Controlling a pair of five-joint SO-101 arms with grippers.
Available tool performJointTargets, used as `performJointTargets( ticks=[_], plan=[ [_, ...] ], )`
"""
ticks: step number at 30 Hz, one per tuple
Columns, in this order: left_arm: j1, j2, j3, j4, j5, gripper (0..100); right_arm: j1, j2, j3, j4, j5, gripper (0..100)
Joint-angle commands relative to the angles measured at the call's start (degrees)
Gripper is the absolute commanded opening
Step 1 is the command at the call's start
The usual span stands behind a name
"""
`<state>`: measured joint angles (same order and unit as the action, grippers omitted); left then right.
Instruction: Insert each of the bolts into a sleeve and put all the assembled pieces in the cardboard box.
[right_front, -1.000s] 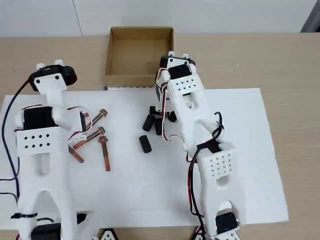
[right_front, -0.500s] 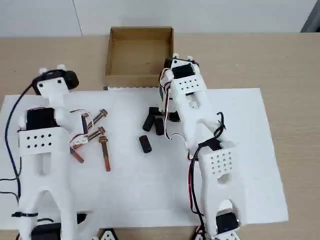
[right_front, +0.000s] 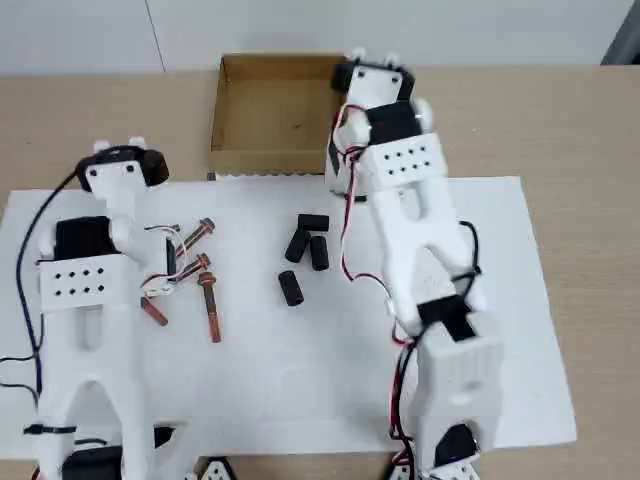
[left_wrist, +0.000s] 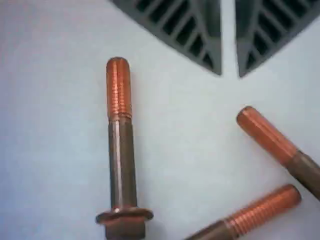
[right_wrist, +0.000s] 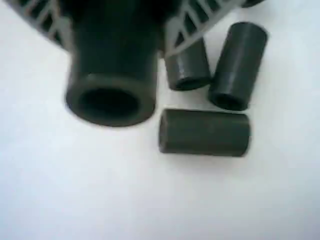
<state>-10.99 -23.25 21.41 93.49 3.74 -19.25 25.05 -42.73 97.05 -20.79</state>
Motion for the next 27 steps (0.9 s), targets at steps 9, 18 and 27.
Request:
performJointTargets(
  ticks=[9,18,27],
  plan=[
    [-0.18,4.48,-16.31,6.42,-3.25,4,5.58,-17.89,19.16,1.54,3.78,0.3],
    [1.67,22.51,-29.49,6.95,-10.02,5,13.32,-26.86,36.04,1.27,4.13,0.3],
    [7.47,32.00,-33.19,6.86,-18.29,5,13.85,-29.05,43.60,1.27,14.51,0.3]
  ],
)
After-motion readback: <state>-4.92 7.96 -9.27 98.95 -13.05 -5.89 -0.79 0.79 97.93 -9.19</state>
